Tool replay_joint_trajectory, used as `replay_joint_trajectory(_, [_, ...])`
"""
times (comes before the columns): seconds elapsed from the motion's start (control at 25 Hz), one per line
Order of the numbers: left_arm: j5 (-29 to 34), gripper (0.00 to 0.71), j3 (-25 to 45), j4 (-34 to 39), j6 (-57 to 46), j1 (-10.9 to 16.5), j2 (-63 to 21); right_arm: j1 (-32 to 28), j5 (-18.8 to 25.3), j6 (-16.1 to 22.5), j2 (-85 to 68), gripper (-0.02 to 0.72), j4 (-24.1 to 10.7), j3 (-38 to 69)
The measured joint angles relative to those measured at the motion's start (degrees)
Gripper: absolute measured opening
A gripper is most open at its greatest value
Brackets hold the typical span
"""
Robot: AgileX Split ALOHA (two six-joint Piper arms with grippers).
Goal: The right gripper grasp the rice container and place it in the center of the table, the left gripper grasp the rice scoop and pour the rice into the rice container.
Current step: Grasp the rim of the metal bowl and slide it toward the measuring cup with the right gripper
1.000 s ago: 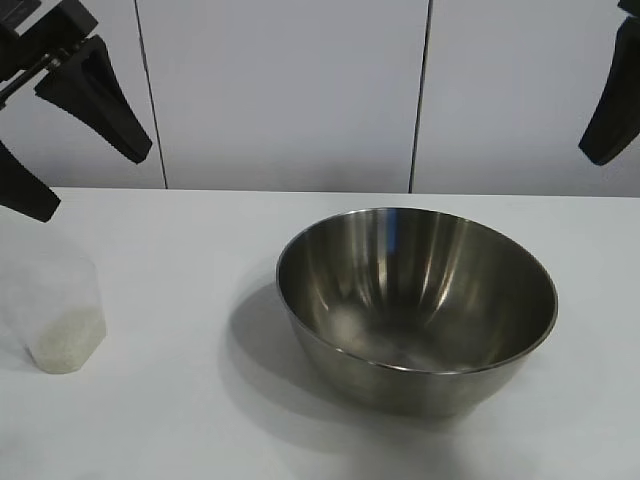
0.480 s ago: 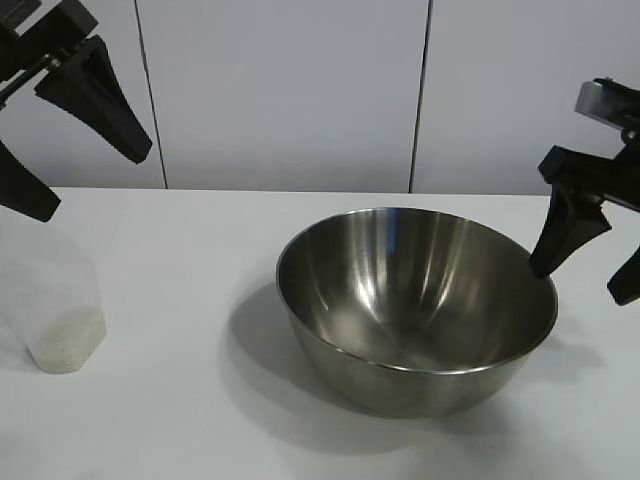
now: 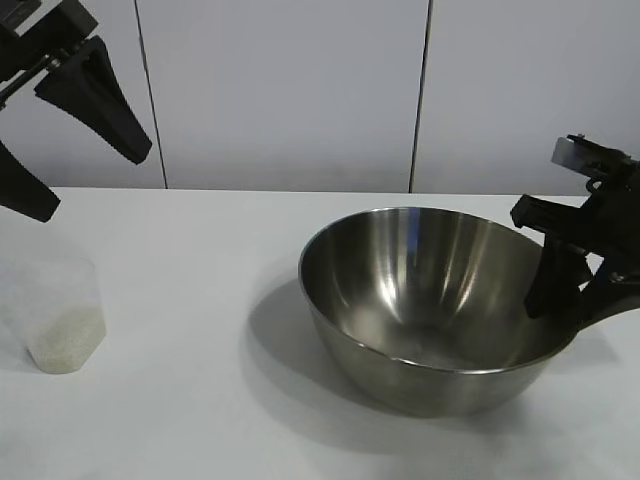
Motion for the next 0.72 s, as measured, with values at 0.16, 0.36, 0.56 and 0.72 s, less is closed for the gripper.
replay_joint_trajectory(0.16, [-0.1, 0.657, 0.0, 0.0, 0.0, 0.0, 0.0, 0.0, 1.4, -3.3, -1.2, 0.03, 2.4, 0.0])
replay_joint_trajectory(0.36, [-0.4, 0.657, 0.0, 0.0, 0.0, 0.0, 0.0, 0.0, 8.4, -7.6, -1.4, 0.021, 10.7, -1.9])
replay_joint_trajectory(0.56, [-1.2, 0.657, 0.0, 0.0, 0.0, 0.0, 0.0, 2.1, 11.3, -4.8, -1.4, 0.02, 12.3, -5.4])
replay_joint_trajectory(0.72, [-1.2, 0.657, 0.0, 0.0, 0.0, 0.0, 0.0, 8.5, 7.8, -1.3, -1.4, 0.02, 11.7, -6.2])
